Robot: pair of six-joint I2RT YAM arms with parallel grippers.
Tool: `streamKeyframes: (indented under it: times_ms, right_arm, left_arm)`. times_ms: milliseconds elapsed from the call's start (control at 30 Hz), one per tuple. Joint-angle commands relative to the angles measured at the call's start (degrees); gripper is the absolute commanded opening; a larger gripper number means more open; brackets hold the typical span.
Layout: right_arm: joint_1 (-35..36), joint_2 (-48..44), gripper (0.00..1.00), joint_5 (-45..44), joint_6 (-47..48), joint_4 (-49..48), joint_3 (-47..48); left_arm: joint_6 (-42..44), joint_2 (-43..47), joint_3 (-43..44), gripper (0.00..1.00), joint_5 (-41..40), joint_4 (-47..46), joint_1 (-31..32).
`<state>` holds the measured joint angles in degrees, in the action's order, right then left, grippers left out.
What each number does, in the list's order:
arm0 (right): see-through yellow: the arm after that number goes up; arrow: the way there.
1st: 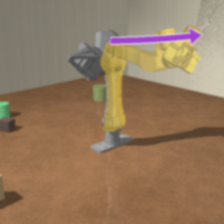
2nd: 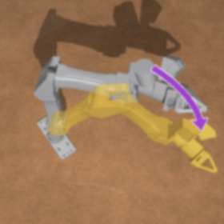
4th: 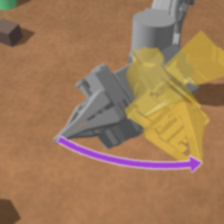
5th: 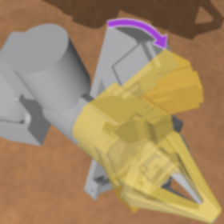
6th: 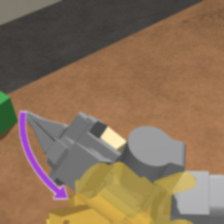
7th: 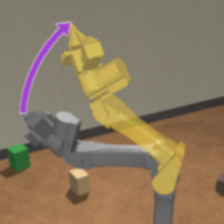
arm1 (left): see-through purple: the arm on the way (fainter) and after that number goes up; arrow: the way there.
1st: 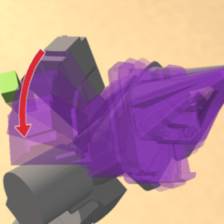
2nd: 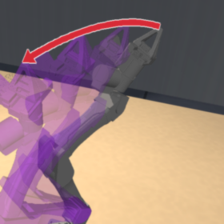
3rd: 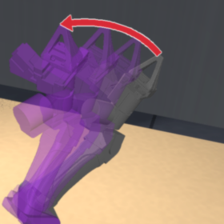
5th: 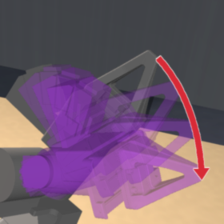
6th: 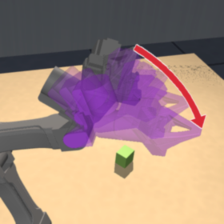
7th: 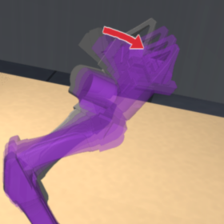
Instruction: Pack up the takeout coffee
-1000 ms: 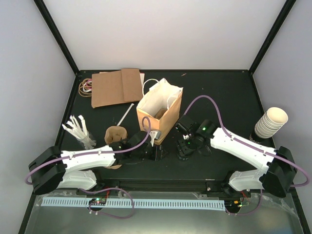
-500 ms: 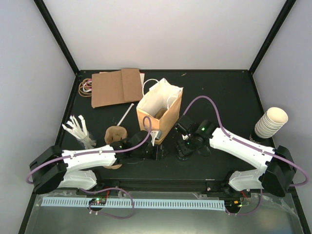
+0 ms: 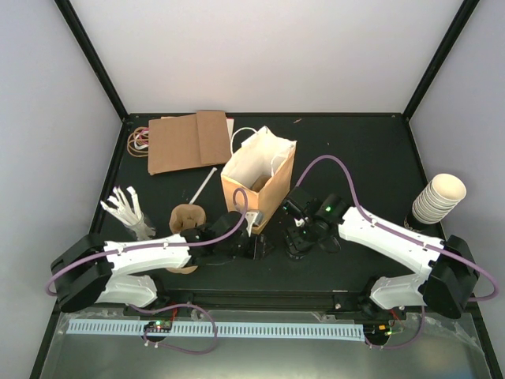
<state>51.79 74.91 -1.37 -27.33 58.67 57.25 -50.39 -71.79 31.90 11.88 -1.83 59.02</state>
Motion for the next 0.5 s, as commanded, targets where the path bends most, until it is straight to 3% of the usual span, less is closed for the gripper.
streamKeyframes:
  times_ms: [0, 467]
  right_arm:
    - [0.5, 0.8, 0.75, -0.3, 0.1, 0.5, -2.0]
    - [0.5, 0.8, 0.75, -0.5, -2.2, 1.8, -3.7]
  left_arm:
    - [0.9, -1.2, 2.9, 0.45, 0.5, -2.3, 0.4]
    - [0.9, -4.9, 5.6, 0.45, 0.7, -3.5, 0.4]
